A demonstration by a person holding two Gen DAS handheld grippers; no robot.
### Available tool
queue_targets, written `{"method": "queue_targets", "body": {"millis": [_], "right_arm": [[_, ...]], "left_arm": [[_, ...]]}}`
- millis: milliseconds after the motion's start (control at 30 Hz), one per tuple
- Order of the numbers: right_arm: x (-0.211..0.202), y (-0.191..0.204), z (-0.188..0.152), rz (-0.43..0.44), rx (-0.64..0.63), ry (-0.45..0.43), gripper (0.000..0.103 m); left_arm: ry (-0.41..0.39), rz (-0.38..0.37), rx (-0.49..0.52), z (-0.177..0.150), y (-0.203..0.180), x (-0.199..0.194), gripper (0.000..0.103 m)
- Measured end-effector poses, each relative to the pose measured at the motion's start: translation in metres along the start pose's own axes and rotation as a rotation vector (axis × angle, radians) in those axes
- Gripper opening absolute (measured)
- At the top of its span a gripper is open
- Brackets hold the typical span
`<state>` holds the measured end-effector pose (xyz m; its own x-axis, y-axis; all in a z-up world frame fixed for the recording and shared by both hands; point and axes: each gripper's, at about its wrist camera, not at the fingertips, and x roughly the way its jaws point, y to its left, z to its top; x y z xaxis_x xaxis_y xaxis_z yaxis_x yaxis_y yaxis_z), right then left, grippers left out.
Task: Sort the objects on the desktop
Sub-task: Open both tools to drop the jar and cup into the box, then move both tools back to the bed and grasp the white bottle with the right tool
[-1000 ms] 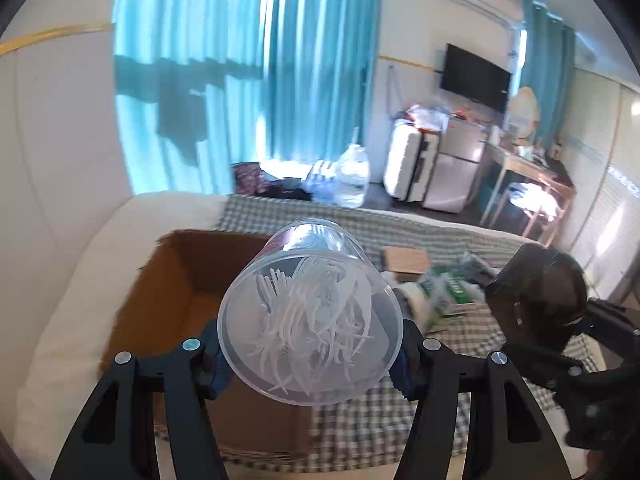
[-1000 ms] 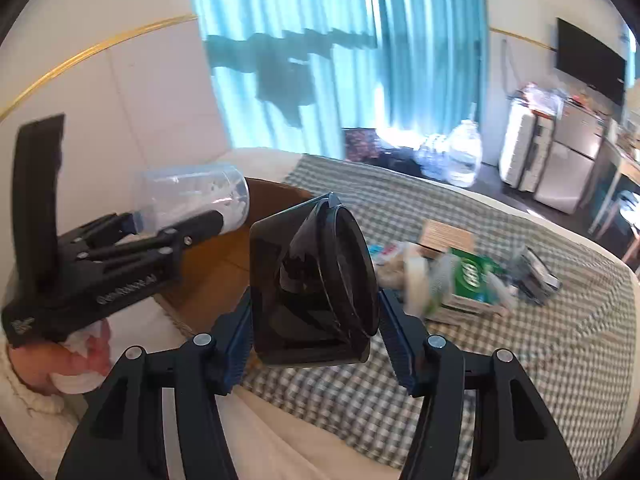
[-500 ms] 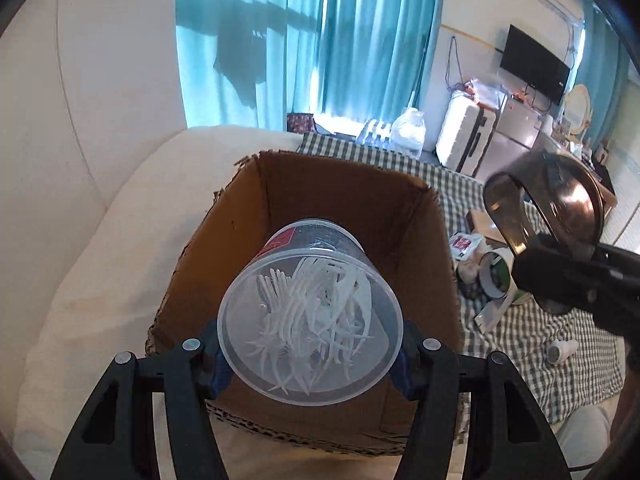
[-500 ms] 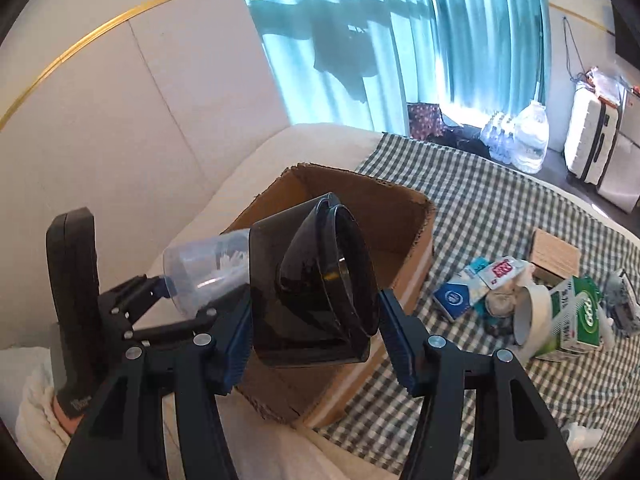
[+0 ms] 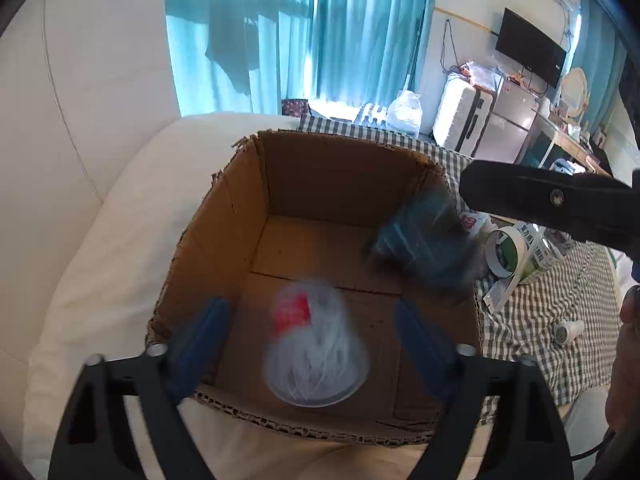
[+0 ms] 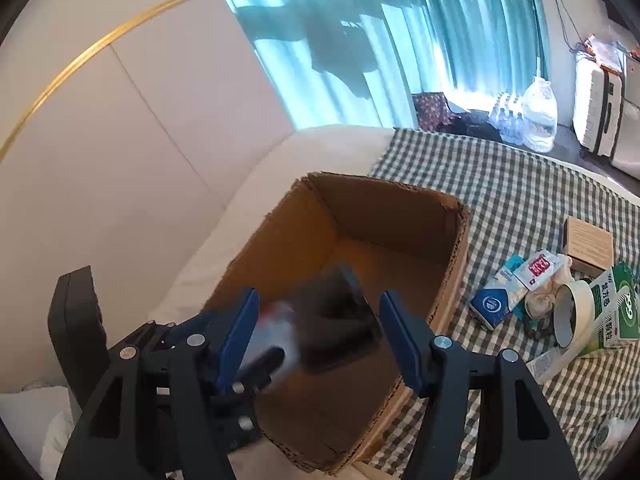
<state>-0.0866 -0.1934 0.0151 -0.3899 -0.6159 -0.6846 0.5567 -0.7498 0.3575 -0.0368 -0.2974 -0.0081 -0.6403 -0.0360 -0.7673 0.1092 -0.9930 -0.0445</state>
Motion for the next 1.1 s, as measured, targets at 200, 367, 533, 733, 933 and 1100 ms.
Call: {"method": "queue_targets", "body": {"millis": [200,367,533,733,933,1100], "right_arm": [[-0.026,0.002,-0.005,-0.031,-0.010,-0.033,0.063],[-0.066,-0.012,-0.017,-0.096,0.001,-0.090,0.063],[-0.116,-0.046,-0.042,-0.168,0.048,-0.151,0.072],[-0.178,-0.110,-0.090,-0.313,0.101,-0.209,0.088],[-0.216,-0.187,-0.143,-0.421,0.205,-0.162,0.092],[-0.214,-0.233,-0.186,-0.463,0.263,-0.113,0.095]], "left_arm": [[-0.015,0.012,0.022,-0.002,-0.013,-0.014,0.094],[-0.056,-0.001,0.032,-0.002,-0.035,-0.032,0.101],[-0.075,-0.025,0.055,-0.010,-0.081,-0.042,0.103],[-0.063,-0.089,0.089,-0.024,-0.148,-0.046,0.103],[-0.047,-0.168,0.126,-0.038,-0.212,-0.045,0.103],[-0.018,-0.173,0.186,-0.048,-0.250,-0.027,0.103]]}}
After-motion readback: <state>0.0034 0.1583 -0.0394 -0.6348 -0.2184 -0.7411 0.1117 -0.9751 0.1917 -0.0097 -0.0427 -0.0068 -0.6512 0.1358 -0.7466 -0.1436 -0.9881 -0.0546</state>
